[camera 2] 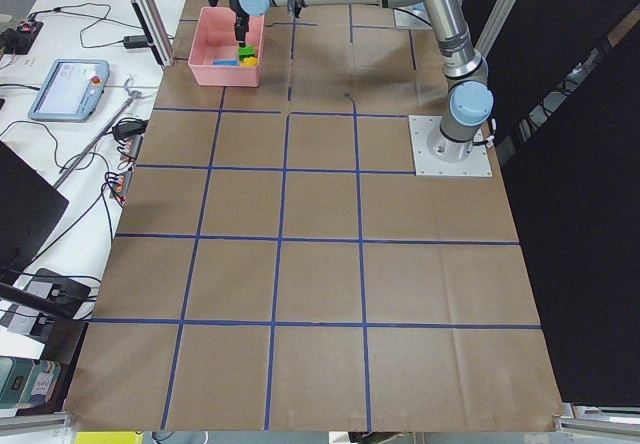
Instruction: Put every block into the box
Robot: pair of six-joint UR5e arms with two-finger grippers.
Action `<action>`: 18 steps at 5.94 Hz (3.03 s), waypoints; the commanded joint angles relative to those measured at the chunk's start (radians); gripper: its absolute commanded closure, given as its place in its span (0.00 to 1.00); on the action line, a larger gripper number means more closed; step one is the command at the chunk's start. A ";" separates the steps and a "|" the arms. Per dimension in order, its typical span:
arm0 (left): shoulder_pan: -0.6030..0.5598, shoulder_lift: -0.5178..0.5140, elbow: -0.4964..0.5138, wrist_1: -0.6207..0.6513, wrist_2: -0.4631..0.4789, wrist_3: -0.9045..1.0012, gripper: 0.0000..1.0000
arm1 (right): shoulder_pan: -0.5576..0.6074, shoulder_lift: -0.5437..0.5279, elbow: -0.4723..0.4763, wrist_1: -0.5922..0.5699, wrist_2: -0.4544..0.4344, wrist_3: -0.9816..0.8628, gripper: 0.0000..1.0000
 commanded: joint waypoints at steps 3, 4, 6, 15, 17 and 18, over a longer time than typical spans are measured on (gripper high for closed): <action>0.053 0.308 -0.120 -0.221 0.012 0.087 0.00 | 0.086 -0.109 -0.156 0.123 -0.003 -0.012 0.66; 0.080 0.370 -0.141 -0.284 0.028 0.089 0.00 | 0.150 -0.122 -0.204 0.186 -0.003 -0.009 0.66; 0.154 0.394 -0.144 -0.318 -0.011 0.122 0.00 | 0.320 -0.119 -0.224 0.184 0.002 0.014 0.65; 0.157 0.428 -0.189 -0.260 -0.008 0.096 0.01 | 0.427 -0.108 -0.219 0.196 0.074 0.071 0.00; 0.157 0.428 -0.187 -0.260 -0.010 0.096 0.01 | 0.372 -0.192 -0.212 0.394 0.068 -0.026 0.00; 0.157 0.429 -0.189 -0.260 -0.010 0.096 0.01 | 0.354 -0.235 -0.212 0.494 0.034 -0.093 0.01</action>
